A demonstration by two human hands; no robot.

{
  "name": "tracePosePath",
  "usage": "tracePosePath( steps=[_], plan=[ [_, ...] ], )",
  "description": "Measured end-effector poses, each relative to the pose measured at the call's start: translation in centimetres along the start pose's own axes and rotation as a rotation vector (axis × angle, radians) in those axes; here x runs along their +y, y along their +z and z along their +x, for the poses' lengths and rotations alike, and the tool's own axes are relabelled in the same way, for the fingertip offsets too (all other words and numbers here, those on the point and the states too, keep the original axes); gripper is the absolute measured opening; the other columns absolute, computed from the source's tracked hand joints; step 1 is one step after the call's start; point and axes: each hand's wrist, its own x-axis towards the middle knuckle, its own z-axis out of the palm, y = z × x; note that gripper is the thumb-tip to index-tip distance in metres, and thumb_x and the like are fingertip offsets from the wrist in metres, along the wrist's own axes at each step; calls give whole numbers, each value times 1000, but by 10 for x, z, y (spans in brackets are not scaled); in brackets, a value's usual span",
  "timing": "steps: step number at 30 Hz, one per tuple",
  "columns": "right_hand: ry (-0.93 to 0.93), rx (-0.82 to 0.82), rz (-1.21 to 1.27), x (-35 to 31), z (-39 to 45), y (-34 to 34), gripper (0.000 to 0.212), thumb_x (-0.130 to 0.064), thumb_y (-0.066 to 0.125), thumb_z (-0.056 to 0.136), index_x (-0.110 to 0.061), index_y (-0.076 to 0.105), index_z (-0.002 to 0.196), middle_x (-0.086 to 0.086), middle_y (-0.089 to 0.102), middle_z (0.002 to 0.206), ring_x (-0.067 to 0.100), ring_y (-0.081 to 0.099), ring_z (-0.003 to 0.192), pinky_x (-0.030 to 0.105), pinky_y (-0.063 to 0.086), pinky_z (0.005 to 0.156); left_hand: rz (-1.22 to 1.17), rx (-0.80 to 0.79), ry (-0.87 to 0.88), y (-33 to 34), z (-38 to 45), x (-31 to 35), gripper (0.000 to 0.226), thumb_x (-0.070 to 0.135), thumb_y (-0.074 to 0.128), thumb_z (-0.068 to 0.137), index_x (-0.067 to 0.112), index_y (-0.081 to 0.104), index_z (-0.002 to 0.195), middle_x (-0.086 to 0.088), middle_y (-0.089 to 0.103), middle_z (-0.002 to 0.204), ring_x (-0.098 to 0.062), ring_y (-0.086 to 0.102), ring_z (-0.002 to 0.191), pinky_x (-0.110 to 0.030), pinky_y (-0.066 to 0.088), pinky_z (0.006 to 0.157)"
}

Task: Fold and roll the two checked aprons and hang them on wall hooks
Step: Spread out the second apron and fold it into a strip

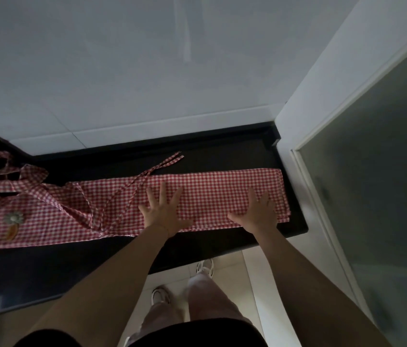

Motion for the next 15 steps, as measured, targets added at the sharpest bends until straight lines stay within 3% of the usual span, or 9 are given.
tracePosePath(
  steps=[5,8,9,11,13,15],
  plan=[
    [-125,42,-44,0,29,-10,123,-83,61,66,-32,-9,153,18,-5,162,47,8,146,58,21,114,-37,2,-44,-11,14,5,110,86,46,72,42,-18,150,-8,-28,159,-48,-14,145,-70,13,111],
    [-122,47,-49,-2,41,-20,112,-83,55,72,-32,-1,154,17,-1,162,46,10,146,59,19,114,-111,66,-79,-19,19,8,96,82,48,75,42,5,152,-7,-2,162,-46,6,145,-65,20,110],
    [-87,58,-35,-9,44,-24,103,-82,47,77,-30,5,154,17,3,162,45,11,146,60,17,114,-185,155,-87,-23,20,7,82,75,48,81,37,23,149,-9,16,156,-42,21,141,-60,26,109],
    [-3,126,-12,-27,44,-33,82,-73,36,89,-20,25,151,20,18,159,41,18,145,59,16,114,-395,466,-53,-30,20,0,45,47,53,89,18,56,124,-12,48,126,-33,48,116,-53,43,98],
    [-51,298,-7,-54,35,-36,54,-52,43,94,-13,49,130,20,43,141,37,38,133,54,31,109,-457,749,-73,-31,17,-17,22,21,62,84,8,63,102,-13,54,103,-32,53,95,-52,48,82],
    [-186,418,83,-76,25,-36,19,-32,53,90,-15,56,99,7,56,107,24,52,102,42,45,90,-464,791,-227,-33,15,-32,33,20,67,79,9,60,110,-15,54,109,-35,51,100,-50,44,87]
  ],
)
